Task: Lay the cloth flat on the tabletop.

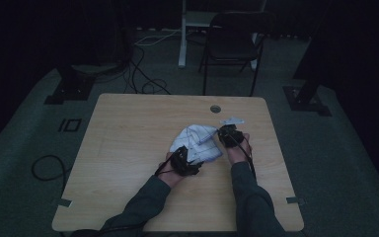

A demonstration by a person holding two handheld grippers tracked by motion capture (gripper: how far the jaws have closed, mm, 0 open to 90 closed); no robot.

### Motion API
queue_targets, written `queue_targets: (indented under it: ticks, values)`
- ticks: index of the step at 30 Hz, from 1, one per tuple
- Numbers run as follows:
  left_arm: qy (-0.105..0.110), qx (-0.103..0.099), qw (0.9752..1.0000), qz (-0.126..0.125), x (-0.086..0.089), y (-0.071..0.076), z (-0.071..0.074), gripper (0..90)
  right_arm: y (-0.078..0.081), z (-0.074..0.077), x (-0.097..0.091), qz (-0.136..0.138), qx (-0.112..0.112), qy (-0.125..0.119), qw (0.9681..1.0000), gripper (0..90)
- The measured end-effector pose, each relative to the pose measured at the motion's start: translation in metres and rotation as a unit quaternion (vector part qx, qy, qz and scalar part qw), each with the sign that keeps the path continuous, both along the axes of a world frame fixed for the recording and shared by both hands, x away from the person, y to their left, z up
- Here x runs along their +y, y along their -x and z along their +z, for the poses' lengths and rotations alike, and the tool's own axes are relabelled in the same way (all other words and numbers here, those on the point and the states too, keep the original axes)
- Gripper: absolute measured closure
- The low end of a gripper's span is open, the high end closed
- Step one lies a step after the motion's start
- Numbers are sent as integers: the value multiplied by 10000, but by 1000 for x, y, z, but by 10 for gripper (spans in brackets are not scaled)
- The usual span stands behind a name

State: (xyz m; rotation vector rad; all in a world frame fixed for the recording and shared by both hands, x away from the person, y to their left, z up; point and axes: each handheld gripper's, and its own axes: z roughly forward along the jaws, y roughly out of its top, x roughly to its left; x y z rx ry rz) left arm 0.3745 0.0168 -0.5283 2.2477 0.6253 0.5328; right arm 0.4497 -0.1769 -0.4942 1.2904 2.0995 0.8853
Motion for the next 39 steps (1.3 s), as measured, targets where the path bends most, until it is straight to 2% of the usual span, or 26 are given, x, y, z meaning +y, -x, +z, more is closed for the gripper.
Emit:
queue_targets:
  ticks: [4, 11, 13, 18, 19, 21, 23, 25, 28, 33, 35, 37, 39]
  values:
    - [-37, 23, 10000, -30, -12, -6, -2, 496, -4, -5, -9, -179, 147, -28, 9997, 868]
    - [-228, 62, 9996, -167, -30, -11, -6, 499, 2, -6, -18, -219, 126, -67, 9997, 821]
    - [-292, 96, 9995, -98, -32, -13, -8, 538, 5, -5, -20, -213, 111, -76, 9997, 818]
    - [-365, 212, 9991, -56, -33, -16, -7, 723, 12, -3, -24, -183, 62, -113, 9997, 810]
    - [-401, 228, 9989, -61, -32, -17, -6, 723, 14, -3, -25, -181, 40, -139, 9997, 809]
    - [-301, 291, 9991, -23, -31, -18, -4, 775, 20, -2, -28, -182, 24, -176, 9997, 807]
    - [-210, 355, 9991, -9, -29, -18, -1, 783, 24, -3, -30, -146, 18, -155, 9998, 805]
    - [-213, 358, 9991, -39, -28, -18, 2, 783, 26, -4, -30, -120, 20, -126, 9998, 804]
    - [-171, 401, 9990, -94, -27, -18, 2, 750, 36, -9, -33, -66, 31, -92, 9999, 802]
    - [-124, 481, 9987, -132, -29, -18, -2, 719, 43, -15, -39, -53, 81, -47, 9999, 799]
    - [-187, 457, 9987, -155, -31, -18, -2, 693, 44, -16, -41, -64, 115, -40, 9999, 797]
    - [-218, 470, 9986, -126, -31, -19, -2, 716, 44, -17, -42, -53, 117, -45, 9999, 797]
    - [-146, 506, 9986, -83, -29, -21, -1, 797, 46, -17, -42, -44, 110, -49, 9999, 797]
